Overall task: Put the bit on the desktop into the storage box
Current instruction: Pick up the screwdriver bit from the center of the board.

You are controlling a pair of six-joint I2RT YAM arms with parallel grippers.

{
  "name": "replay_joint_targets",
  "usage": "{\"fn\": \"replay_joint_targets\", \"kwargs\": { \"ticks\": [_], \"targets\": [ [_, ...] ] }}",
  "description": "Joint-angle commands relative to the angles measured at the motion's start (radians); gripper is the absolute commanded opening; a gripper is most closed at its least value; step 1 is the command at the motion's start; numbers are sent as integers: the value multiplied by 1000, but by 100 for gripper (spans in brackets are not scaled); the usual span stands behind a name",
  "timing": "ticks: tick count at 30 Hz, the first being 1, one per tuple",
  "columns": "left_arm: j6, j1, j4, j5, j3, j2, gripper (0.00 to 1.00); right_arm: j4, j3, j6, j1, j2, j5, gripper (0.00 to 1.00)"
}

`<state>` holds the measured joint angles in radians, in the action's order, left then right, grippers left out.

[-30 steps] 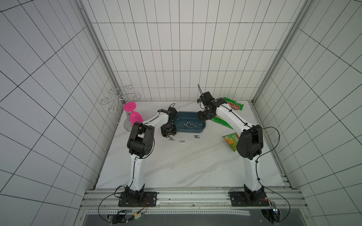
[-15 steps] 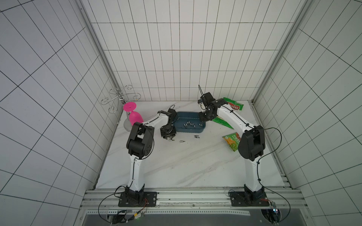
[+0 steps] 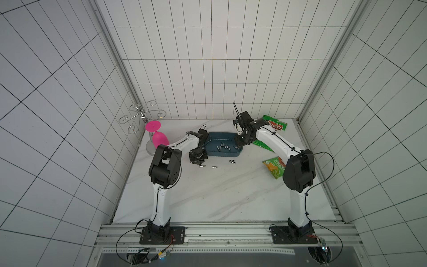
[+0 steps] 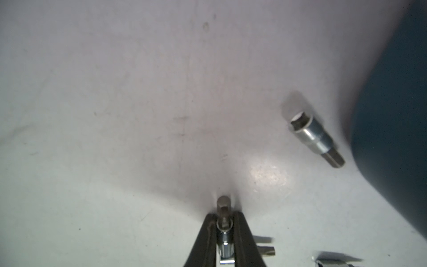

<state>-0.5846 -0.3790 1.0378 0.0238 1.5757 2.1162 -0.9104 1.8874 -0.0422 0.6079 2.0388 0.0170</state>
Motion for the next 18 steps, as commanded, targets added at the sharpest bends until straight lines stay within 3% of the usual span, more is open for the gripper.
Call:
{"fn": "replay_joint_targets", "kwargs": {
  "ticks": [1, 5, 13, 18],
  "targets": [
    [2, -9, -24, 13, -29, 7, 8, 18, -36, -16, 17, -58, -11, 46],
    [4, -9, -23, 11, -34, 5, 0, 34, -71, -17, 24, -75, -6, 46],
    [13, 2, 4, -2, -41, -51, 0, 47, -108, -36, 41, -102, -11, 47],
    [23, 2, 75, -33, 26, -111, 0, 61, -142, -70, 33, -124, 1, 49]
  ]
}}
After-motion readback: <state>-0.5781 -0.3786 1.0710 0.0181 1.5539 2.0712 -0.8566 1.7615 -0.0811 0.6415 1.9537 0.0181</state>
